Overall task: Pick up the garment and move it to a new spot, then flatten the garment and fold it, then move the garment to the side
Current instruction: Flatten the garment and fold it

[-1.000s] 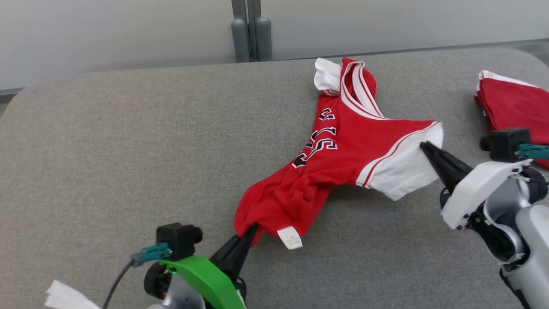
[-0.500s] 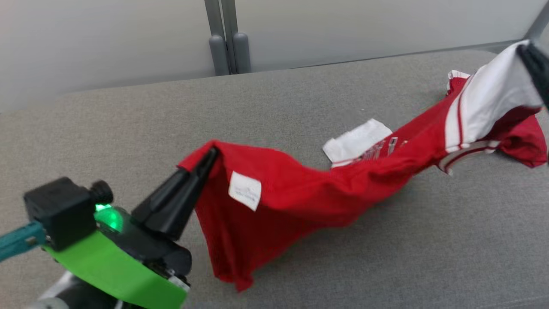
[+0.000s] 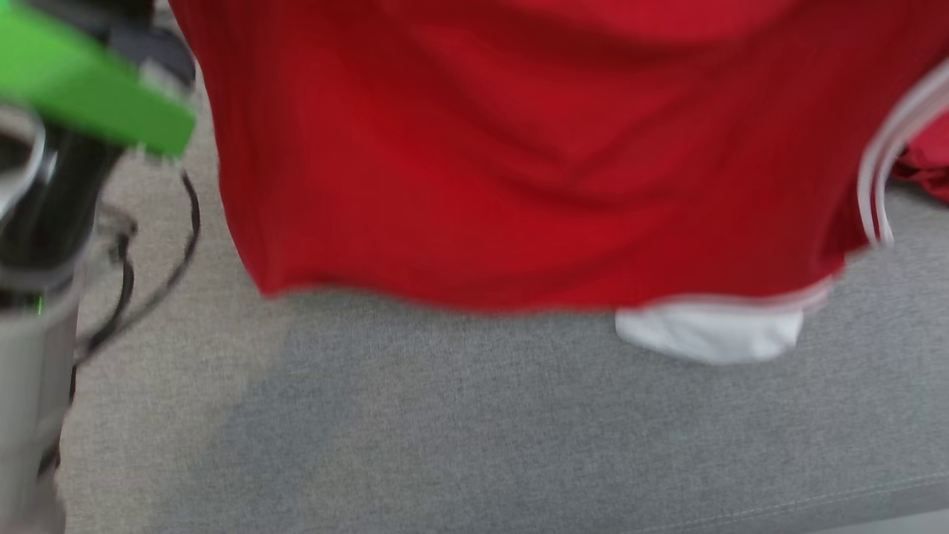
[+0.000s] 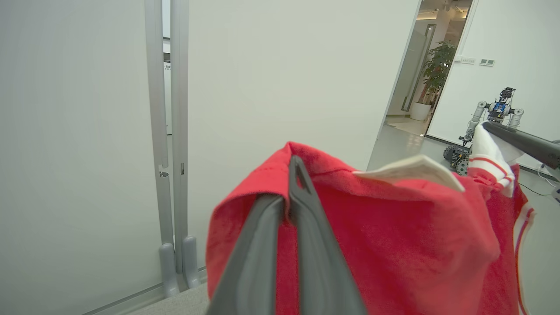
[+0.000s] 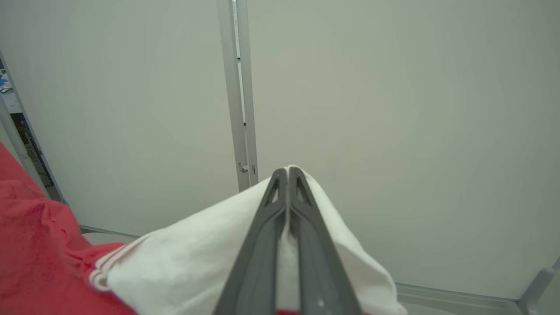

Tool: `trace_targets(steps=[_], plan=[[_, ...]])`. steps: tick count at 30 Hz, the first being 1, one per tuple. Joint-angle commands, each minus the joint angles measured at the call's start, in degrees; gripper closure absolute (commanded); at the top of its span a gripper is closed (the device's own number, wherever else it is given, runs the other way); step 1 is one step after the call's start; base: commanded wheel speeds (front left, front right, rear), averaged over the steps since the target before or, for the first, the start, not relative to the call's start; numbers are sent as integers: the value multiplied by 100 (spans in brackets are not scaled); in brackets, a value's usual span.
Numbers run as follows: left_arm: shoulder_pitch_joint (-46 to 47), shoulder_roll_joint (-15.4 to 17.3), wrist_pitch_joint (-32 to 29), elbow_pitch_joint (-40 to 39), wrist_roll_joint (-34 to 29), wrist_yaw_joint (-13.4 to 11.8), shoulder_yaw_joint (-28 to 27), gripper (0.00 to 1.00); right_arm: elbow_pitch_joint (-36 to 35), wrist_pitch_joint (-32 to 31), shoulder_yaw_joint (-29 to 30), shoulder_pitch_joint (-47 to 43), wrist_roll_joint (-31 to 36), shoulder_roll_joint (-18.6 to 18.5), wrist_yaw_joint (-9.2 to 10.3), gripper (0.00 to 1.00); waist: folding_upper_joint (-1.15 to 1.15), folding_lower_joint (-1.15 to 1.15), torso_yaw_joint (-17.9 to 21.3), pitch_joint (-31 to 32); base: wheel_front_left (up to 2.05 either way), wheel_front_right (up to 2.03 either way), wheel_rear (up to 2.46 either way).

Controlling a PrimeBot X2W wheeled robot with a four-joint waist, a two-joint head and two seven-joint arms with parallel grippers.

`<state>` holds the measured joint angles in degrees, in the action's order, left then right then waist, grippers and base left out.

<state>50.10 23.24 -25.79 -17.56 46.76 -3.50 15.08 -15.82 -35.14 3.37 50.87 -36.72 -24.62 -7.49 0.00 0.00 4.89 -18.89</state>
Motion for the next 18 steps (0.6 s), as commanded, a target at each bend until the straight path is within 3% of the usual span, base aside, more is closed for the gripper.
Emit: trace_targets(steps=[1, 6, 11, 14, 18], plan=[[508, -137, 183, 607, -250, 77, 92, 100, 458, 165, -99, 551, 240, 202, 2, 100, 0, 0, -126, -927, 0, 0, 0], [2079, -679, 1235, 2739, -810, 223, 143, 100, 2150, 1281, -340, 2291, 1320, 824, 1, 100, 0, 0, -184, -1231, 0, 0, 0], [3284, -870, 2482, 4358, -1305, 395, 83, 100, 3583, 2542, -375, 3496, 2144, 1245, 1, 100, 0, 0, -152, -1424, 0, 0, 0], [3581, -860, 2972, 4939, -1417, 601, 139, 100, 4110, 2973, -382, 3736, 2200, 1387, 1, 100, 0, 0, -101, -1520, 0, 0, 0], [3232, -788, 3402, 5560, -1493, 887, 342, 100, 4568, 3404, -693, 3145, 1970, 1364, 2, 100, 0, 0, -44, -1493, 0, 0, 0]])
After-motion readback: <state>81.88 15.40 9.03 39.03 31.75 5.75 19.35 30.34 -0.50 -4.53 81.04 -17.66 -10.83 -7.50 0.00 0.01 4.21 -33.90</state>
